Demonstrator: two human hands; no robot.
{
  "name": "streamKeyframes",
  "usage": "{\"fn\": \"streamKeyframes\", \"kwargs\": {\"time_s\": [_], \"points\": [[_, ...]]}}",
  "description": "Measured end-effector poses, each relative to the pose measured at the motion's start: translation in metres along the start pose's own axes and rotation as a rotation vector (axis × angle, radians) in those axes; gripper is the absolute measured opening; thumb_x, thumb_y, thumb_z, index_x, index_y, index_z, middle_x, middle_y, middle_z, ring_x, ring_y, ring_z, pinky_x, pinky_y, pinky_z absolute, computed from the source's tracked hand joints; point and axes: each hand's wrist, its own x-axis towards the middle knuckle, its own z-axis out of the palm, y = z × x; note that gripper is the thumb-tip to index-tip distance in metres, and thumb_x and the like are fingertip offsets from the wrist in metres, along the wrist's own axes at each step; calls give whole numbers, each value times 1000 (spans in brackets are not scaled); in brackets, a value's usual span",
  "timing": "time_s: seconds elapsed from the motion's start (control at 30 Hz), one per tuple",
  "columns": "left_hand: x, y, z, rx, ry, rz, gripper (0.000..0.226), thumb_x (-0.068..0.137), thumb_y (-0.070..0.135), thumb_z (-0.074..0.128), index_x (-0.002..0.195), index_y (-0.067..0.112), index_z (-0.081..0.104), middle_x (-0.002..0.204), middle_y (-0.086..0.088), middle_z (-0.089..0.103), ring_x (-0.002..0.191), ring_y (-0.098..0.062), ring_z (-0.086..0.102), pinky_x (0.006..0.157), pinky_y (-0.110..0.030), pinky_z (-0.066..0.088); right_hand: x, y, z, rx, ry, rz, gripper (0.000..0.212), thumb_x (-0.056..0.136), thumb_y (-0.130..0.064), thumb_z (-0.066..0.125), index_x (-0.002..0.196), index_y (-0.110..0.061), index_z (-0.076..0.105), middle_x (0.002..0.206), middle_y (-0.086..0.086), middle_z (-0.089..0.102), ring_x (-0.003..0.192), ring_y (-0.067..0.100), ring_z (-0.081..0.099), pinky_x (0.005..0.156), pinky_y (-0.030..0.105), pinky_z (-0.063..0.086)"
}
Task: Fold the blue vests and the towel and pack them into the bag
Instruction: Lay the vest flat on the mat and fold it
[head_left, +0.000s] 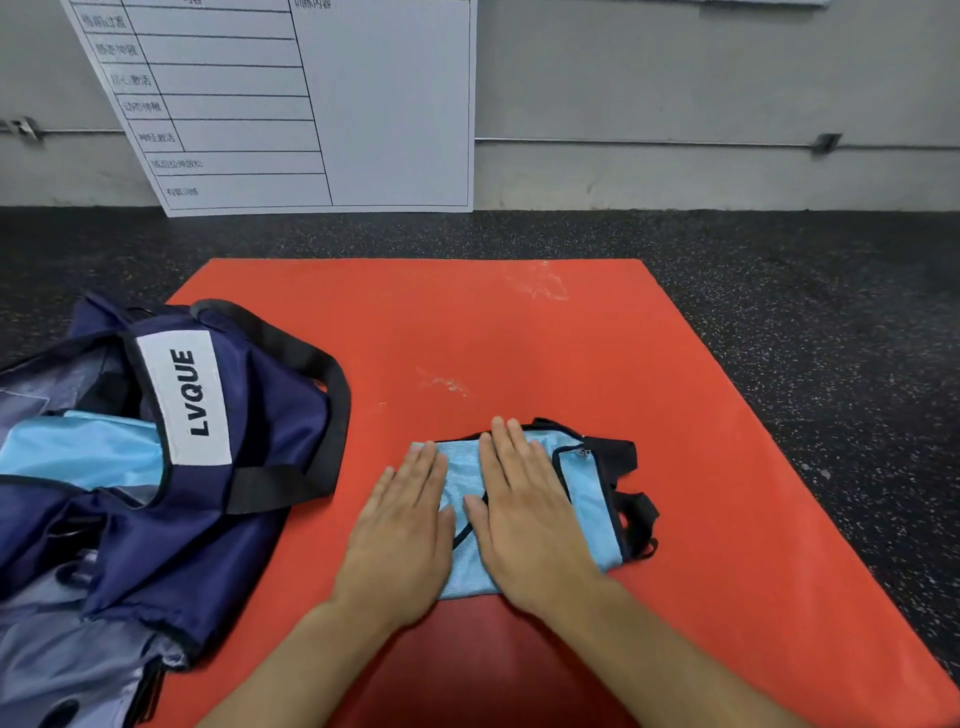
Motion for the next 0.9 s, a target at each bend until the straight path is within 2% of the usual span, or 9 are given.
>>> {"fn": "streamKeyframes", "kwargs": {"time_s": [0.1,0.23,0.3,0.4,0.5,0.57,0.73,0.8,0.9], "points": [[-3,-1,7,28,-59,-38,59,99,31,32,147,1,49,157,-13,42,147,-25,37,116,-41,24,-1,6,12,95,-98,65,83,96,-57,4,163,-9,13,171,5,1,157,13,-7,123,29,-12],[1,-3,6,34,-79,-45,60,97,32,33,146,2,51,156,-13,44,146,-25,40,114,-40,24,2,4,9,106,-115,57,86,92,-60,-3,164,-13,7,171,1,-6,149,5,-21,121,27,-18],[4,-5,3,30,-79,-34,61,96,34,33,147,3,50,157,-12,41,147,-24,38,116,-39,21,0,4,2,146,-114,33,82,96,-60,5,163,-14,13,171,2,0,154,9,-11,126,32,-8],[10,-12,-3,-22,-101,1,68,97,44,24,157,13,35,167,-4,21,155,-18,17,122,-33,4,-13,5,-26,204,-72,-58,65,101,-54,30,157,-23,35,161,-2,36,146,14,35,121,35,30],[14,-15,-5,-59,-104,12,70,96,53,15,160,26,27,170,2,10,156,-15,5,123,-31,-6,-34,23,-54,336,-215,-108,47,102,-49,48,148,-42,42,91,-16,66,86,-1,57,82,20,44],[16,-15,-6,-87,-128,-17,74,93,59,9,161,33,20,170,5,2,156,-12,-4,123,-30,-10,-45,39,-62,373,-355,-115,51,100,-52,50,149,-51,36,73,-16,69,73,-4,58,75,16,44],[19,-20,-6,-97,-165,-78,78,88,68,3,161,41,10,170,6,-5,155,-10,-11,125,-32,-9,-57,59,-70,540,-363,-22,38,101,-41,58,139,-45,54,82,-17,73,69,2,67,73,18,49],[21,-20,-7,-114,-176,-99,78,87,70,4,160,42,10,170,5,0,156,-11,-8,125,-32,-6,-58,63,-75,450,-319,-27,35,100,-42,57,135,-45,58,84,-17,72,72,1,67,76,21,52],[23,-19,-9,-130,-185,-117,77,86,70,4,159,46,13,170,4,8,156,-12,-2,125,-33,-3,-58,69,-83,262,-241,-43,33,100,-50,53,133,-47,59,103,-25,72,88,-8,62,79,12,43]]}}
